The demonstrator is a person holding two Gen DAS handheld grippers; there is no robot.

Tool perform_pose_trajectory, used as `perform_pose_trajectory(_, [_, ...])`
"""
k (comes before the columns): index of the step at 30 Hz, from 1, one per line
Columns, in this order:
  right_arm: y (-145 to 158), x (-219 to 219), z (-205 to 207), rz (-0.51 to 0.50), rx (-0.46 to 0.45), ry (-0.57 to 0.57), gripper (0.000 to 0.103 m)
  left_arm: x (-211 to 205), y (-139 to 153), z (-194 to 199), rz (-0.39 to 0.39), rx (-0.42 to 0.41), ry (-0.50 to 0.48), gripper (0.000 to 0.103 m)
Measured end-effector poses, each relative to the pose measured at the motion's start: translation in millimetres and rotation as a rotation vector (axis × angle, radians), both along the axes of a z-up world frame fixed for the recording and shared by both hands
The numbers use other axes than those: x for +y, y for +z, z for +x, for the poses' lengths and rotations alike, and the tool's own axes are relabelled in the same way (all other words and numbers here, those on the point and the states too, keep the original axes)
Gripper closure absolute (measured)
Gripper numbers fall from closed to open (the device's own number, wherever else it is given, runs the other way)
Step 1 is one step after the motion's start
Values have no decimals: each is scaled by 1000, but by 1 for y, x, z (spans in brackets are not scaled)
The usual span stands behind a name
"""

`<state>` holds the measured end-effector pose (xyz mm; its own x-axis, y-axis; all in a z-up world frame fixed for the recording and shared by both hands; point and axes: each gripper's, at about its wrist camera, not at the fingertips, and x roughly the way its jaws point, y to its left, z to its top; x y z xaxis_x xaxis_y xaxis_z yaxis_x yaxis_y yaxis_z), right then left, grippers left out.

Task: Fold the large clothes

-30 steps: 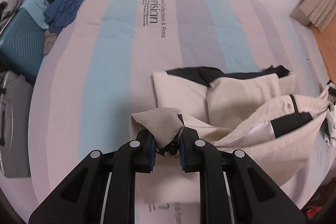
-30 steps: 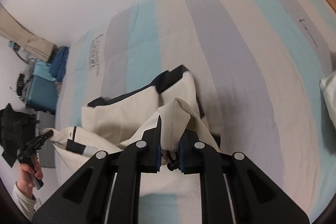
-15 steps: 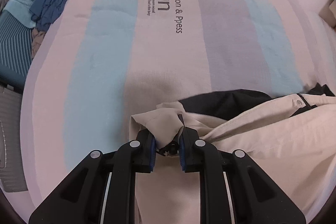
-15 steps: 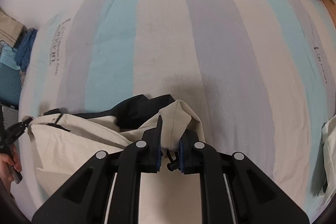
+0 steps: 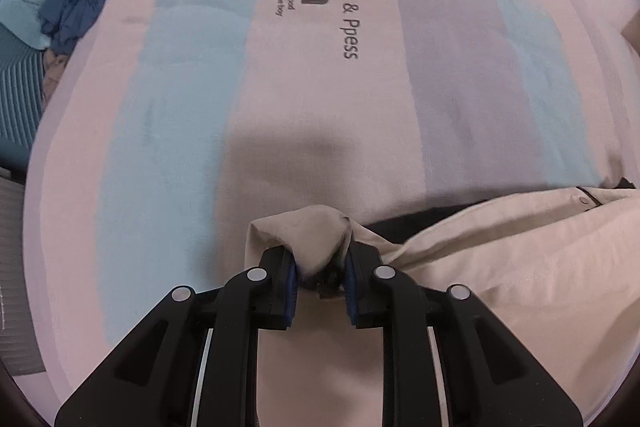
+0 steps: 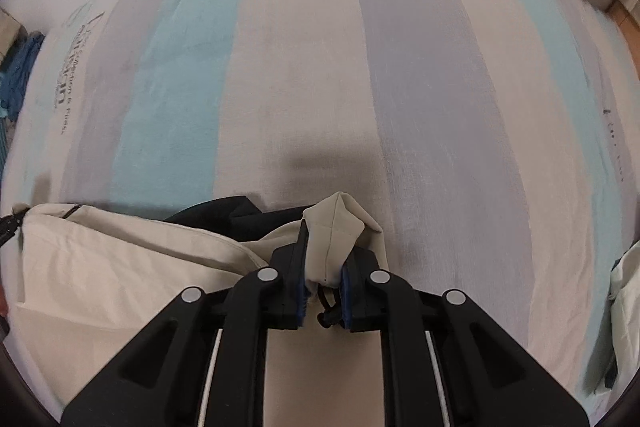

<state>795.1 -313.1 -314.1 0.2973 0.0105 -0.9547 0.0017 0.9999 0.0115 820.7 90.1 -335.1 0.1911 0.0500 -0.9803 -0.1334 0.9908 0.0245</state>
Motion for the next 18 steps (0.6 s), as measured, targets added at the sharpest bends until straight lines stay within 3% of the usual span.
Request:
perform_pose_trajectory(2, [4,1,-3,6,-15,1,80,3,8,-3,-26,-29,30,80])
perform_pose_trajectory(4, [14,1,-11,34,-49,13,68,2,23,-10,-37,-84,32,63])
perform_pose_trajectory(6, [24,0,-16,56,-80,14,59,-2,38,-16,-15,-140,6,57])
perform_pose_trajectory(8, [33,1,-19,65,-98,30,58,-3,49,-17,-27,-170,-2,43])
perform_pose_trajectory(9, [35,1,-19,67,-100,35,58,-3,53,-16,-15,-184,2,14])
perform_pose_trajectory(10, [38,2,-14,77,-98,40,58,-2,63,-15,50,-233,20,6])
perform_pose_trajectory(12, [39,-4,-10,128,-87,9,58,10,73,-10,5,-282,62,6])
perform_pose_trajectory(14, [40,-14,-4,193,-76,-37,53,28,68,3,-47,-214,158,6])
perform_pose_trajectory(18, [46,-23,6,269,-74,-62,48,16,80,4,34,-214,120,6])
